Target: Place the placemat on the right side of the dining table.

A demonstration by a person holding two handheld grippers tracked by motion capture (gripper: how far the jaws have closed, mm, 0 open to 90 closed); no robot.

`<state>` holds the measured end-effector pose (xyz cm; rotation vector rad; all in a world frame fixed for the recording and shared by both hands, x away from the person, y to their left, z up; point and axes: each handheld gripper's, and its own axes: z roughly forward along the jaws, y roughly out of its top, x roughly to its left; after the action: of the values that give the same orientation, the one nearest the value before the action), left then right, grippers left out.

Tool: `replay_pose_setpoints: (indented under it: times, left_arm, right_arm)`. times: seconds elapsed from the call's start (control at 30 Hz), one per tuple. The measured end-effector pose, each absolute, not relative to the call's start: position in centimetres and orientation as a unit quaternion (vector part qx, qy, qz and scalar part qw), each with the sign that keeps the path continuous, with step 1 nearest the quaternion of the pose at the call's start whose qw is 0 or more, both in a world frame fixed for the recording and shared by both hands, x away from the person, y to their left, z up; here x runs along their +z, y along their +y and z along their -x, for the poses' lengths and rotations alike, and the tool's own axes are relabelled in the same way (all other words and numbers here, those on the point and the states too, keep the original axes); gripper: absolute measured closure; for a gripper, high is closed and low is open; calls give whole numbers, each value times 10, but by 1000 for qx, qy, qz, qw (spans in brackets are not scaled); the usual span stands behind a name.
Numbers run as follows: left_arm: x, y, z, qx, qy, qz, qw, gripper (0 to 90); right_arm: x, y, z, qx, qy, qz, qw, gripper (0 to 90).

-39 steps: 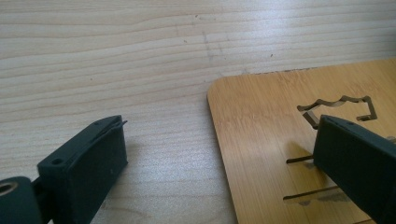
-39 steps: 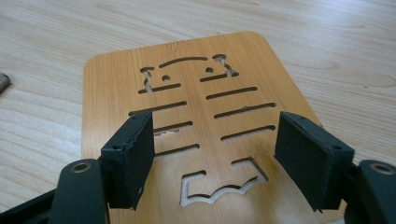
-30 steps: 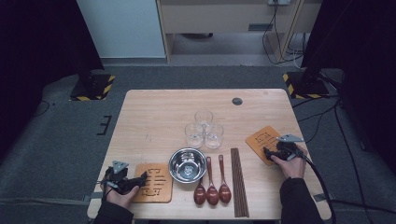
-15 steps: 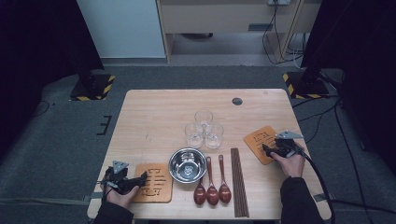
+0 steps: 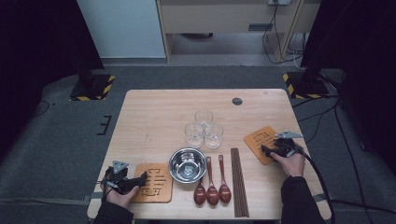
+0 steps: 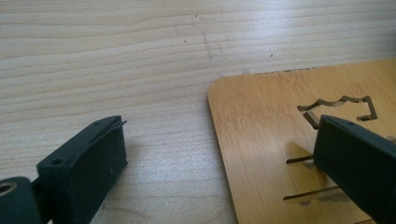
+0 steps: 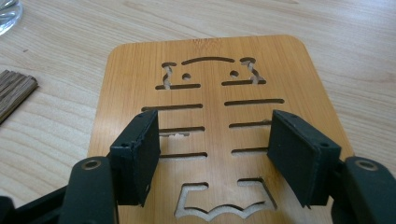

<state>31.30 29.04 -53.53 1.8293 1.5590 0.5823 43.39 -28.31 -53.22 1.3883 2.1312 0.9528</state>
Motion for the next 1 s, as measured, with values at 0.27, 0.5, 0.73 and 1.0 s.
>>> replay_pose_setpoints:
  times: [0.27, 0.5, 0.73, 1.0]
  left_arm:
    - [-535, 290, -313, 222, 595, -699, 328, 16]
    - [-535, 290, -313, 223, 595, -699, 328, 16]
    - [-535, 290, -313, 222, 595, -699, 328, 16]
    - [-535, 290, -313, 223, 595, -699, 328, 16]
  right_arm:
    - [-531, -287, -430, 341, 781, -484, 198, 342]
    - [-534, -280, -427, 339, 760, -506, 225, 337]
    - [-537, -275, -426, 334, 720, -550, 259, 337]
    - [-537, -268, -429, 315, 677, -602, 284, 337]
